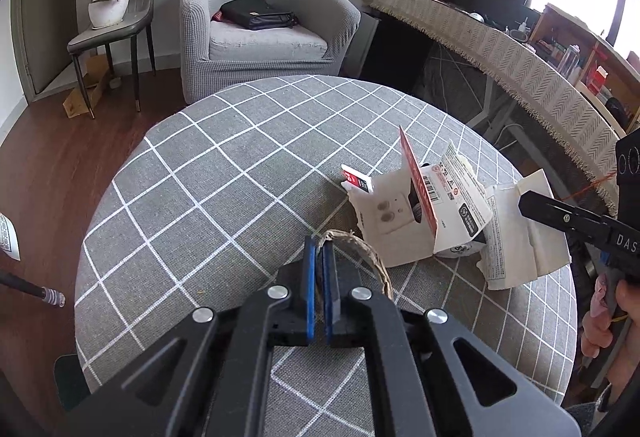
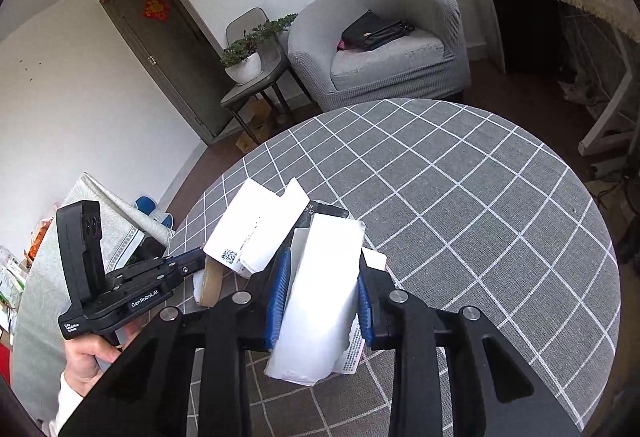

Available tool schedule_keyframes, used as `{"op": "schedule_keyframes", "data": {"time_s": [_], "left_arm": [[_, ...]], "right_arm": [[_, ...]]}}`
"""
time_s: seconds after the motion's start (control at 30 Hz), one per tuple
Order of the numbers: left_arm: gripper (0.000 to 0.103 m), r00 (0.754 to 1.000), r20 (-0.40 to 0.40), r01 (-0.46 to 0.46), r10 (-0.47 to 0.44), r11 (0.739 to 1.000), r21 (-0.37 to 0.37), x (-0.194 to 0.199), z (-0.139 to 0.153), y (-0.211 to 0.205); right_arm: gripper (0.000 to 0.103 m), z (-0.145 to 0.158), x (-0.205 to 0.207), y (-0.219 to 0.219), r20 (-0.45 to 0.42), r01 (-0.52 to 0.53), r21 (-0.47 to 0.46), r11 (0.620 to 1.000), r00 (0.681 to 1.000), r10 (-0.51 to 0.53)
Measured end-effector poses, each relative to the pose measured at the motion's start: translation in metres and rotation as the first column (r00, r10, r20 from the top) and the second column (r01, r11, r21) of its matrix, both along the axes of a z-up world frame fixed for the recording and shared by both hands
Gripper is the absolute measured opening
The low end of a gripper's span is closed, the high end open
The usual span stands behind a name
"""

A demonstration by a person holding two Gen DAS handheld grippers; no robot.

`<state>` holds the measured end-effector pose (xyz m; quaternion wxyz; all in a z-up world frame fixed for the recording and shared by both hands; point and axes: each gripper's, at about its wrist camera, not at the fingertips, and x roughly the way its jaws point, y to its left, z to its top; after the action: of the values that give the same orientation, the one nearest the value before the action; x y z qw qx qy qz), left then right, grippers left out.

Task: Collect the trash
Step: 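Carry the twine loop and paper packet with both tools over the bin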

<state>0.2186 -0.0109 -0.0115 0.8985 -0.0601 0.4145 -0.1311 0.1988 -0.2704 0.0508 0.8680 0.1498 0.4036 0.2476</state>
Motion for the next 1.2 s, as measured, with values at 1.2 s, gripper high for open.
{"op": "schedule_keyframes", "data": {"time_s": [1.2], "left_arm": [[0.004,0.994,0.033,-0.101,0.1,0.995,0.028,-0.117,0.018,0.098]], "right_arm": [[0.025,0.011,-0.07,0.103,0.061,-0.127,0.077,0.989,0.991,0.123]]}}
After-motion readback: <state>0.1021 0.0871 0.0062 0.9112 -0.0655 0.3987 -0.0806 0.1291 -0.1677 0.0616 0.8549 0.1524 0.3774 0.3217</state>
